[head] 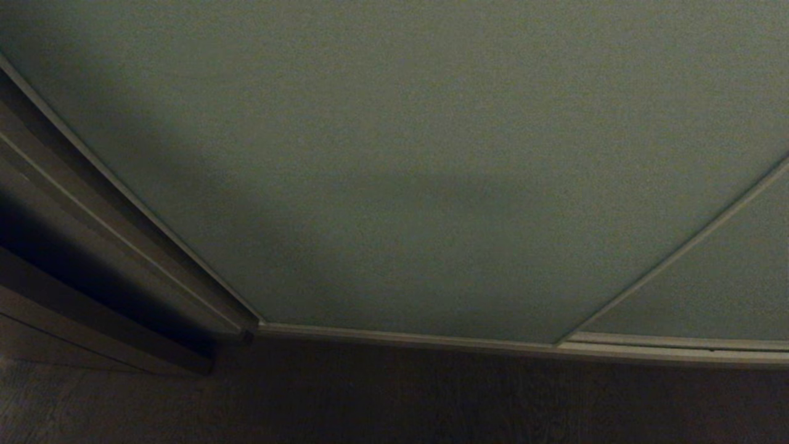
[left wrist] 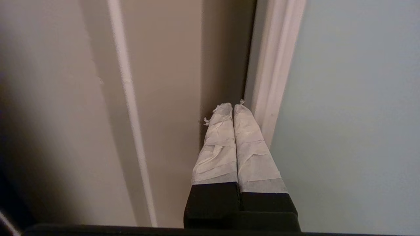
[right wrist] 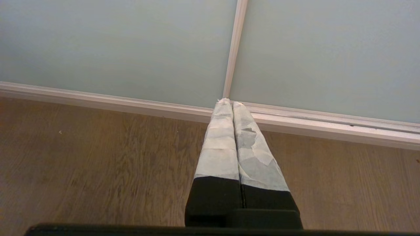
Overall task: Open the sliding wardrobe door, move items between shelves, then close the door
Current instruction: Open the door
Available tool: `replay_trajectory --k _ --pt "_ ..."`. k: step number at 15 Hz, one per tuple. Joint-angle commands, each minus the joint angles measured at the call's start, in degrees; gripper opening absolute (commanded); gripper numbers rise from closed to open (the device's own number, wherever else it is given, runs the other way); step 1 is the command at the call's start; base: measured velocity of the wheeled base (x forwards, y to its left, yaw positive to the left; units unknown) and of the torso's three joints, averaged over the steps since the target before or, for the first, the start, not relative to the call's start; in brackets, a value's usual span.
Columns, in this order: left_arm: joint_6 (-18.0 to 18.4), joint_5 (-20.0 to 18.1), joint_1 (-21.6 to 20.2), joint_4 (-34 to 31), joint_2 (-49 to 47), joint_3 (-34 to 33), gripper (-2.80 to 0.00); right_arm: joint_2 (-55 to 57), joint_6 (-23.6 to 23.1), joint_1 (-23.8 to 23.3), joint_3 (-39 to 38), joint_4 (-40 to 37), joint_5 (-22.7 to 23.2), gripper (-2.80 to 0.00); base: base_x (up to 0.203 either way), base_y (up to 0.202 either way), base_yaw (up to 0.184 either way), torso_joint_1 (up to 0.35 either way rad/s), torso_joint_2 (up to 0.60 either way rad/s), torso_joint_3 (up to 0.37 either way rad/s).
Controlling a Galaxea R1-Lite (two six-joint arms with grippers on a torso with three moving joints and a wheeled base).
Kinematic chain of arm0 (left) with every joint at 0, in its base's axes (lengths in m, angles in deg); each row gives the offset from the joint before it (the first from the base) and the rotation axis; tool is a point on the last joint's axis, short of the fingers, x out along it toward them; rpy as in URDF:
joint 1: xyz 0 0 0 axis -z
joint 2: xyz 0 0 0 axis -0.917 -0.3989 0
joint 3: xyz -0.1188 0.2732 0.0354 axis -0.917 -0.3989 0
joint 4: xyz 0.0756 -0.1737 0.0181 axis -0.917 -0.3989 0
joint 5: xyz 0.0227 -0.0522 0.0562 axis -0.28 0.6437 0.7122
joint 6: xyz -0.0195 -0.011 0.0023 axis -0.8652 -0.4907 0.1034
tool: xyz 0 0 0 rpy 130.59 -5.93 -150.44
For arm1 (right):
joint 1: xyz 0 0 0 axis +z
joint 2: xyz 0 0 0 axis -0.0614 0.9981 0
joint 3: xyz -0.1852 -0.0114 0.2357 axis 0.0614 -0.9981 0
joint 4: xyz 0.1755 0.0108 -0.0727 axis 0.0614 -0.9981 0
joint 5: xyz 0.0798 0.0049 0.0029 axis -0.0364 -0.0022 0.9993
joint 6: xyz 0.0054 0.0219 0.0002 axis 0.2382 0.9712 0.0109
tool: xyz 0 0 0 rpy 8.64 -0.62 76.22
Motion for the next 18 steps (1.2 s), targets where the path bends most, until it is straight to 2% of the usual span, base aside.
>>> replay_trajectory --k 1,12,18 --pt "-0.1 -0.5 0.0 0.0 -0.3 -0.1 -2.80 0.0 0.0 0.0 -0.1 0.0 0.0 -2.80 0.000 0.000 0.000 0.000 0.00 0.000" --pt "-0.3 -9.8 0.3 -2.5 -0.5 -1.5 -2.80 0.0 0.0 0.0 -0.1 0.0 0.0 -2.80 0.000 0.000 0.000 0.000 0.00 0.000" --pt "0.1 -14.6 2.9 -7.3 2.5 -2.1 -2.80 0.1 0.0 0.0 -0.1 0.1 -0.1 -2.80 0.000 0.000 0.000 0.000 0.00 0.000"
